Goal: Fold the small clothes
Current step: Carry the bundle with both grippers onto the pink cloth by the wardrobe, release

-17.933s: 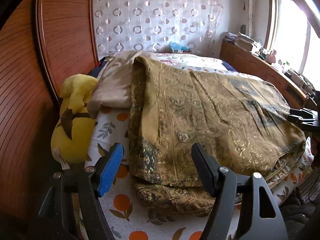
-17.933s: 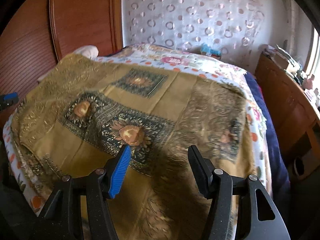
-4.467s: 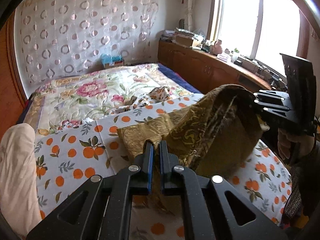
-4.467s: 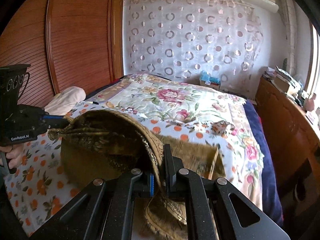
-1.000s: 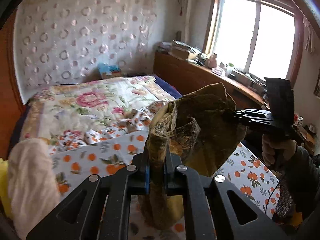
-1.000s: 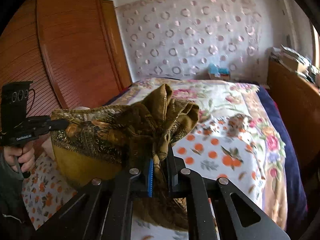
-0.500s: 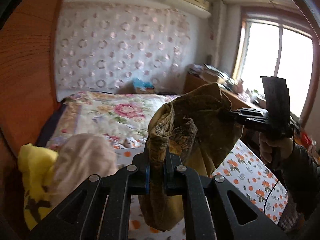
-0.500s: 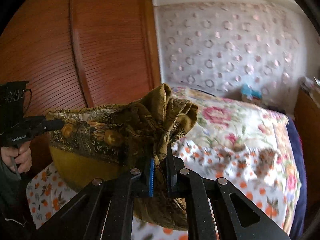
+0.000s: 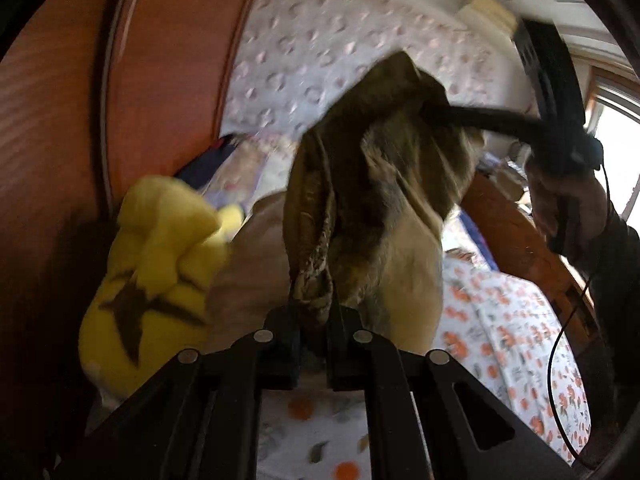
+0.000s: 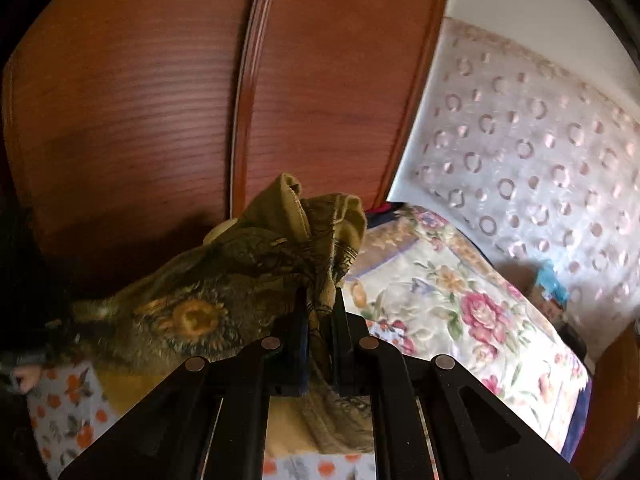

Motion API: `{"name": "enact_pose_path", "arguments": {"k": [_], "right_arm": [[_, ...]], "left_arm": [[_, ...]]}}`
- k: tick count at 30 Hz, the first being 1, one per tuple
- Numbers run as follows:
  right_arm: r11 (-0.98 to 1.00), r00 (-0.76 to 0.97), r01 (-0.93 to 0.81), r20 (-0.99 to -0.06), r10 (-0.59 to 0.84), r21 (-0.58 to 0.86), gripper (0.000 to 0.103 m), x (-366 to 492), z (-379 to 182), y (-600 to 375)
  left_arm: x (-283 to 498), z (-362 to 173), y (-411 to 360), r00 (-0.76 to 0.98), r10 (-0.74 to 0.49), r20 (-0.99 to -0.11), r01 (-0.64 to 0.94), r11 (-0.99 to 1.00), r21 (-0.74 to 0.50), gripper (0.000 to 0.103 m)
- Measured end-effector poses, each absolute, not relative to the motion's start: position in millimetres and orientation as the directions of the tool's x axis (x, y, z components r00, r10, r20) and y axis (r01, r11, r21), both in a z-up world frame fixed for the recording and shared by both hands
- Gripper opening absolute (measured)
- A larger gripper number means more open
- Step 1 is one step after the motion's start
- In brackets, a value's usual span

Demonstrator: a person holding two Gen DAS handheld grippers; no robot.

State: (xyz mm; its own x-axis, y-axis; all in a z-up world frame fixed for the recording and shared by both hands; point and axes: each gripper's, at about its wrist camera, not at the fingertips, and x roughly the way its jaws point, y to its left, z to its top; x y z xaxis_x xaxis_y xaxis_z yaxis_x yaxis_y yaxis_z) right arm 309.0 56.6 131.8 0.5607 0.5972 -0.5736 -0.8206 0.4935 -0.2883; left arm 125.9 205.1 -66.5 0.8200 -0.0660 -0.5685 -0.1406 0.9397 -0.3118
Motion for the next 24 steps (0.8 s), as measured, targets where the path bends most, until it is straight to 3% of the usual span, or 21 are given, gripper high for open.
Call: {"name": "enact_pose_path", "arguments": {"k": [6, 10, 11, 12, 14, 18, 24], "right_arm": [[0.495, 0.518, -0.838, -0.623, 0.586, -0.23, 0.014, 341.9, 91.9, 98.5], [0.561, 0.587, -0.786, -0.603, 0.541, -0.261, 0.052, 354.0, 72.6, 97.0], [0.576, 0.602, -0.772, -0.599, 0.529, -0.268, 0.055, 357.2, 65.6, 93.3], [0.588, 0.606, -0.765, -0.604, 0.518, -0.263, 0.055, 360.4, 59.8, 89.6], [0.615, 0.598, -0.755, -0.625, 0.502, -0.228, 0.055, 361.3, 48.2, 84.2], [0.62, 0.548, -0.773, -0.629, 0.551, -0.131, 0.055, 350.8, 30.5, 73.0], [0.571, 0.455, -0.821, -0.639, 0.62, -0.031, 0.055, 311.7, 9.1, 40.6]], "left_arm": [[132.0, -86.8, 214.0, 0.789, -0.031, -0.613, -0.186, 0.94, -0.286, 0.01], [139.3, -88.2, 215.1, 0.79, -0.009, -0.613, -0.199, 0.942, -0.271, 0.021], [137.5, -87.9, 217.1, 0.798, -0.01, -0.602, -0.202, 0.937, -0.285, 0.031], [134.7, -86.1, 217.2, 0.806, -0.01, -0.592, -0.203, 0.935, -0.292, 0.043], [128.6, -81.2, 216.4, 0.823, -0.01, -0.568, -0.19, 0.938, -0.291, 0.049], [121.8, -68.0, 207.4, 0.841, 0.0, -0.541, -0.16, 0.955, -0.249, 0.08], [103.5, -44.3, 192.3, 0.862, 0.046, -0.505, -0.163, 0.968, -0.189, 0.084]]}}
